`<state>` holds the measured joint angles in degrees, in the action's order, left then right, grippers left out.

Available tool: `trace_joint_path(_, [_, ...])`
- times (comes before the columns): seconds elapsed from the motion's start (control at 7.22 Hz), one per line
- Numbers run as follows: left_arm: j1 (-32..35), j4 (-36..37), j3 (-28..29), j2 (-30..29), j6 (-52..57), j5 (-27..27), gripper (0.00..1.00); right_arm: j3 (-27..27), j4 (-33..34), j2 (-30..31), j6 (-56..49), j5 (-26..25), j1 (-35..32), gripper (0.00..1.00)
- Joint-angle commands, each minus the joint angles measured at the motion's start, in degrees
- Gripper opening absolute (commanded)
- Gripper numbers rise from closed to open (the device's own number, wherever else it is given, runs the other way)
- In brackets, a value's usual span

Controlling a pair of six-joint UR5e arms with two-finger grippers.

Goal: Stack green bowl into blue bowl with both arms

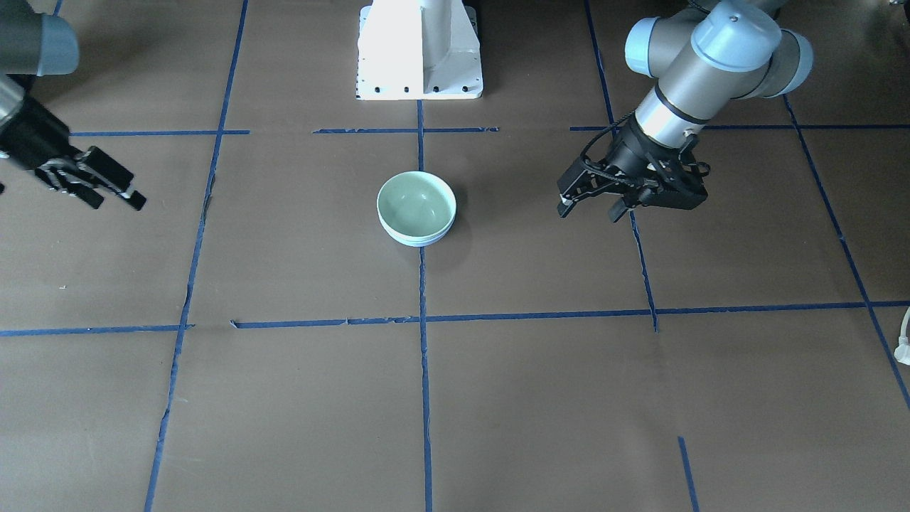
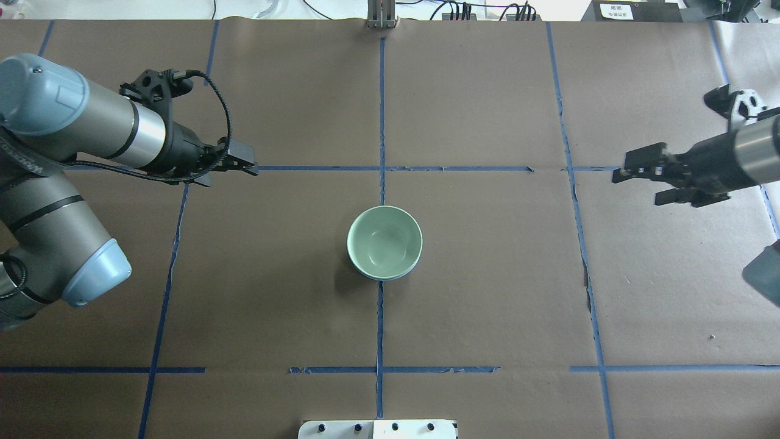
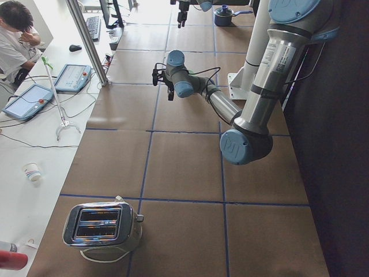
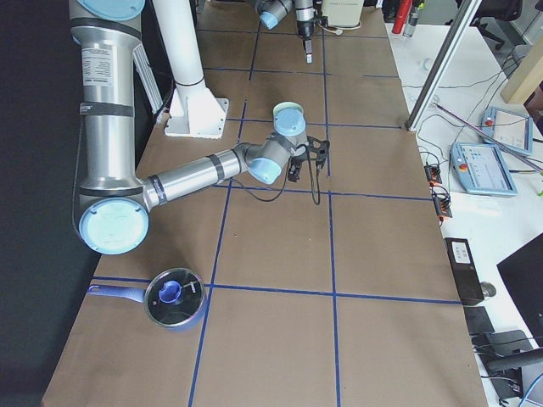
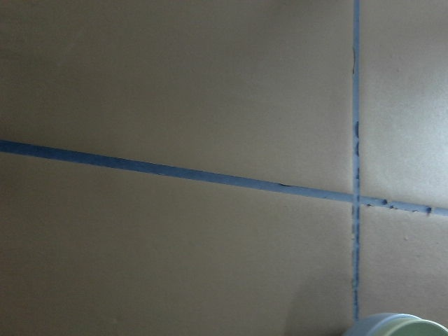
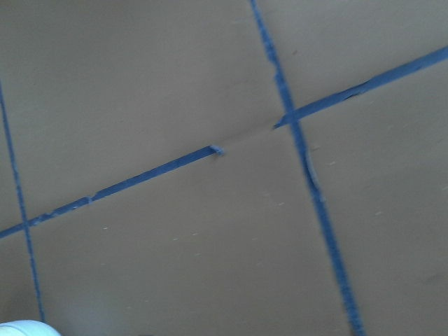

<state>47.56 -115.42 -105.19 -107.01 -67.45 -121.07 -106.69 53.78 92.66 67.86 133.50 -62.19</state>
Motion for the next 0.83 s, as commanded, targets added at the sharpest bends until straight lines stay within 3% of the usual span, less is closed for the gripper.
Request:
trace_joint_path(0.0, [7.51, 0.37, 0.42, 9.14, 20.05, -4.77, 1.00, 8.92, 0.10, 3.31, -23.53, 5.70, -11.60, 1.00])
trace_joint_path(0.28, [17.35, 0.81, 4.53, 14.44, 41.59, -7.94, 1.00, 18.06, 2.89, 3.85, -45.69, 6.07, -18.73, 1.00])
trace_joint_path(0.42, [22.70, 4.55, 6.29, 15.33, 51.44, -8.74, 1.00, 19.75, 11.35, 3.41, -60.85, 5.29, -21.89, 1.00])
trace_joint_path(0.69, [34.48, 23.84, 5.08, 15.25, 72.88, -12.24, 1.00, 19.16, 33.66, -0.44, -84.64, 5.28, -29.88, 1.00])
